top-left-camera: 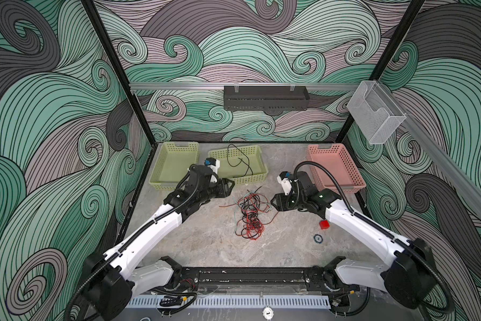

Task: Untangle and sort cables by color
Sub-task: Untie the cable.

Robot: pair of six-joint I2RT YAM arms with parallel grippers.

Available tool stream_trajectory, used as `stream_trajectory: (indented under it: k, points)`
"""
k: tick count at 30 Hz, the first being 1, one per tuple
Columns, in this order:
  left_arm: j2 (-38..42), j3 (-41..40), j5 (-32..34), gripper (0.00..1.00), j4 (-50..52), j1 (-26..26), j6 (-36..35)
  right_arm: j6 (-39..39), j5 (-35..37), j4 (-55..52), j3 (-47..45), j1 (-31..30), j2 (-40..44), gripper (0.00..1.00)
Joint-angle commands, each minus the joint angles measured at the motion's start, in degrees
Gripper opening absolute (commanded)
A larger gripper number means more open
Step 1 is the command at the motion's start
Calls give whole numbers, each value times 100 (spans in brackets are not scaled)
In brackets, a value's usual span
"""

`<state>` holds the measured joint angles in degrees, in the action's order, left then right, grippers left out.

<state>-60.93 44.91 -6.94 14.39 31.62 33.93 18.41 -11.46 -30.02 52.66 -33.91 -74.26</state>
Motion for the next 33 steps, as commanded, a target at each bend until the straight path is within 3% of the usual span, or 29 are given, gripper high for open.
stream_trajectory:
  k: [1, 6, 14, 17, 21, 25, 27, 31, 33]
  points:
    - [368, -870, 79, 53, -596, 187, 649, -139, -626, 83, 263, -400, -287, 55]
    - [366, -1443, 69, 52, -984, 686, 899, -470, -514, 78, 643, -974, -861, 56]
    - [-932, -1485, 210, 49, -1538, 868, 1159, -390, 237, -82, 824, -1022, -1091, 49]
    - [-1437, -1461, 147, 44, -1923, 885, 1248, -409, 439, -129, 782, -1027, -1007, 46]
    - [-1884, -1310, 93, 26, -2106, 905, 1266, -382, 450, -143, 755, -1029, -968, 46]
    - [-1932, -1370, 181, 22, -2251, 927, 1253, -409, 560, -158, 728, -1029, -934, 46]
    - [-1946, -1379, 193, 23, -2257, 930, 1241, -426, 606, -162, 726, -1028, -901, 46]
    - [-2012, -1375, 158, 40, -2405, 935, 1186, -457, 689, -162, 747, -1030, -862, 48]
    - [-2258, -1330, 121, 41, -2506, 939, 1183, -461, 679, -161, 754, -1025, -861, 49]
